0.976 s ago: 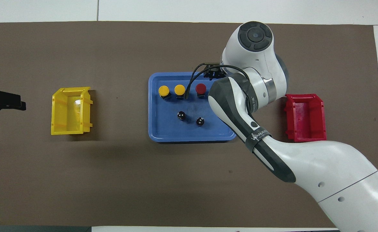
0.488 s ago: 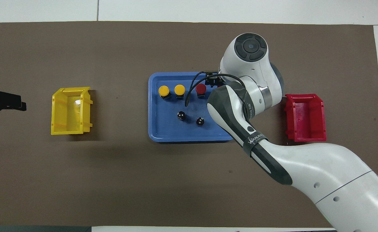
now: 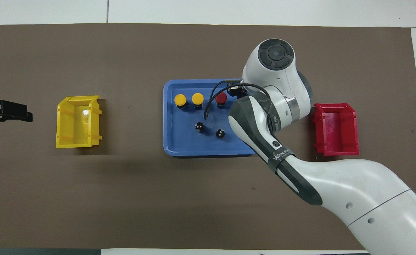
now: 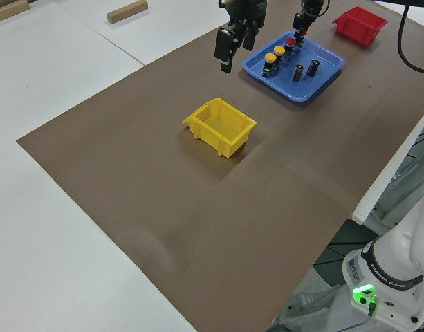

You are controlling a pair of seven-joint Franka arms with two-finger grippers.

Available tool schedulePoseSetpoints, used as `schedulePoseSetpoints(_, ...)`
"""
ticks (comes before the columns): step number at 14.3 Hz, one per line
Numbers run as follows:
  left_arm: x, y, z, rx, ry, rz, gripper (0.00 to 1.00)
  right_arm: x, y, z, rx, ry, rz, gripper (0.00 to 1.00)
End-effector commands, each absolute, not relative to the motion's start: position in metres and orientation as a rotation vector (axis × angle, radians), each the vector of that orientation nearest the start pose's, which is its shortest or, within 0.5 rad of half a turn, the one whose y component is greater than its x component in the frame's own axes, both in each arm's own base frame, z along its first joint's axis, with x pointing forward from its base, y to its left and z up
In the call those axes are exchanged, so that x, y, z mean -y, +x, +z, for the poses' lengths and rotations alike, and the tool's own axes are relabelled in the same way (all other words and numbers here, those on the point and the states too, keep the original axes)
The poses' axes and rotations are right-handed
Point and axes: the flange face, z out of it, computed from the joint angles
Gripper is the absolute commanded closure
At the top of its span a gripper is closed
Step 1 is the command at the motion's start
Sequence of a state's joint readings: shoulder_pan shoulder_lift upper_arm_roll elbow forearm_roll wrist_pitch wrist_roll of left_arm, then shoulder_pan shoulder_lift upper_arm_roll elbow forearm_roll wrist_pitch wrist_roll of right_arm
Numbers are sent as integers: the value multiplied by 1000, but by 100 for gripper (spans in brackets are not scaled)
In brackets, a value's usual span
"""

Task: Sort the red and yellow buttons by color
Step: 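Grasp the red button farthest from the yellow ones with the right gripper, then carry the red button to the red bin with the right gripper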

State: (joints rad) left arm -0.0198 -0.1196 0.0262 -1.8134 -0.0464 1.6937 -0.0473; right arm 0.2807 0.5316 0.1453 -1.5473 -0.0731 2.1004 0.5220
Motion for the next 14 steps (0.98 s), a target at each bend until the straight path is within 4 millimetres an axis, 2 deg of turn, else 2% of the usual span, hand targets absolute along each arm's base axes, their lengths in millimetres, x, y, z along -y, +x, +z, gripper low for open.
schedulePoseSetpoints(1, -4, 518, 586, 112, -3182, 6, 0, -269, 636, 350, -120, -3116, -39, 69)
schedulePoseSetpoints(3, -7, 518, 586, 116, -3182, 6, 0, -267, 640, 362, -128, -3119, -34, 84)
schedulePoseSetpoints(5, -8, 518, 586, 119, -3182, 9, 0, -258, 650, 404, -108, -3128, -16, 86)
schedulePoseSetpoints(6, -8, 518, 586, 119, -3182, 6, 0, -244, 652, 426, -64, -3130, -18, 86)
schedulePoseSetpoints(7, -8, 518, 586, 119, -3182, 6, 0, -216, 654, 449, -40, -3126, -33, 86)
schedulePoseSetpoints(9, -5, 518, 586, 114, -3182, 6, 0, -159, 653, 471, 33, -3140, -9, 86)
schedulePoseSetpoints(10, -5, 519, 587, 112, -3182, -8, 0, -132, 653, 473, 75, -3145, 18, 86)
schedulePoseSetpoints(11, -5, 519, 587, 112, -3182, -8, 0, -96, 650, 475, 95, -3151, 57, 86)
schedulePoseSetpoints(14, -5, 518, 586, 117, -3182, 6, 0, -24, 633, 475, 155, -3149, 127, 86)
